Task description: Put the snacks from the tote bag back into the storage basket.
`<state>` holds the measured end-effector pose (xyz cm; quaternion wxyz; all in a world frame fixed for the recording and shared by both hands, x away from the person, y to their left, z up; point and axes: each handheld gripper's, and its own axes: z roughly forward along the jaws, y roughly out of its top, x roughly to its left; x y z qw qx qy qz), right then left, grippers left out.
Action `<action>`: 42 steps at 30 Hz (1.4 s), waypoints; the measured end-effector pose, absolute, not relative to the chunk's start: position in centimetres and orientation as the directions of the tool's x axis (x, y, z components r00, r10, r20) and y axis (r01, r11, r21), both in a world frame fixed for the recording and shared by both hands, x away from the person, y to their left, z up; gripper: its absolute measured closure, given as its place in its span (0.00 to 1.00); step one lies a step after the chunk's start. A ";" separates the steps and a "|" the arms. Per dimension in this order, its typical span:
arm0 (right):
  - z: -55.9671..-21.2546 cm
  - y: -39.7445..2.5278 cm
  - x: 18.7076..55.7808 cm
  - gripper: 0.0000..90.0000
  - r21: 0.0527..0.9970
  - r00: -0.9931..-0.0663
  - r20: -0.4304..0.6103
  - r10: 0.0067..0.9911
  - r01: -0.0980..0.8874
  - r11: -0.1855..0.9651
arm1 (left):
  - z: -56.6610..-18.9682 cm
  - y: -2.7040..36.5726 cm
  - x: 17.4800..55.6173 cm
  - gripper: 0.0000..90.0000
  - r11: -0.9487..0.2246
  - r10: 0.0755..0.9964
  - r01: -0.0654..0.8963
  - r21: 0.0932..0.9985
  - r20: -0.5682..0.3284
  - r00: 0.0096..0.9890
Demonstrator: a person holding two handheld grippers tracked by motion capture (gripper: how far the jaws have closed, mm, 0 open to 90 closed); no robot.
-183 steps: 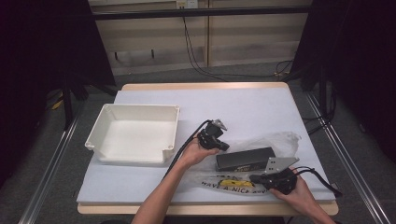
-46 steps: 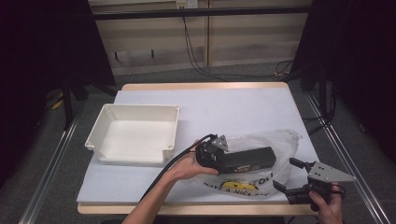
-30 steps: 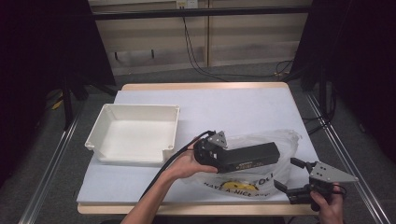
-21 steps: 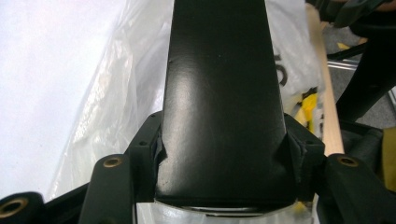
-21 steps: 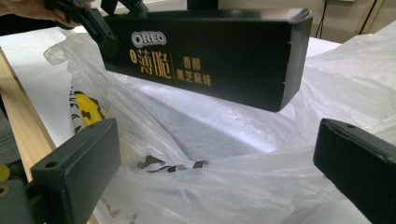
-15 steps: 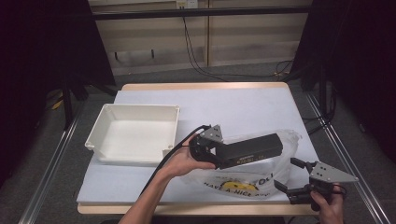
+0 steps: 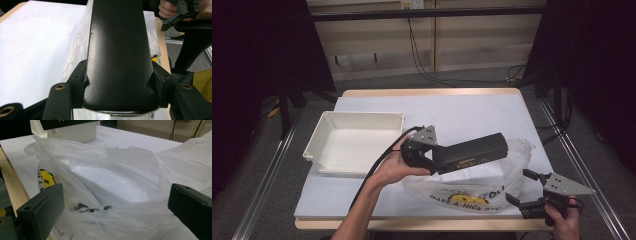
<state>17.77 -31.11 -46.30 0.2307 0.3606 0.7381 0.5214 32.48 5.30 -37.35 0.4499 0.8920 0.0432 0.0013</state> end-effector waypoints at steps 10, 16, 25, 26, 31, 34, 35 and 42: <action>-46.3 -31.1 17.8 0.00 0.937 -0.630 0.032 0.776 0.289 0.196 | -36.8 6.7 33.0 0.48 -0.590 0.111 0.092 0.802 -0.033 0.993; -46.2 -31.2 17.7 0.00 0.942 -0.622 0.033 0.782 0.282 0.184 | -36.1 7.6 33.1 0.48 -0.580 0.118 0.093 0.809 -0.030 0.993; -46.2 -31.2 17.7 0.00 0.947 -0.613 0.035 0.789 0.272 0.170 | -35.1 9.9 33.2 0.48 -0.586 0.142 0.095 0.804 -0.013 0.990; -46.2 -31.2 17.7 0.00 0.947 -0.614 0.035 0.789 0.271 0.169 | -35.0 10.4 33.4 0.48 -0.586 0.149 0.097 0.804 -0.010 0.989; -46.2 -31.2 17.7 0.01 0.953 -0.606 0.036 0.794 0.259 0.155 | -34.5 11.6 33.7 0.48 -0.585 0.165 0.105 0.804 -0.009 0.986; -46.2 -31.2 17.7 0.01 0.959 -0.596 0.039 0.802 0.249 0.138 | -34.2 12.5 34.0 0.48 -0.588 0.173 0.113 0.801 -0.012 0.985; -46.2 -31.3 17.7 0.01 0.959 -0.596 0.033 0.802 0.245 0.142 | -34.2 12.7 34.0 0.48 -0.586 0.178 0.116 0.802 -0.013 0.984; -46.3 -31.3 17.6 0.01 0.966 -0.588 0.028 0.808 0.224 0.129 | -33.6 14.4 34.5 0.48 -0.571 0.207 0.131 0.810 -0.012 0.978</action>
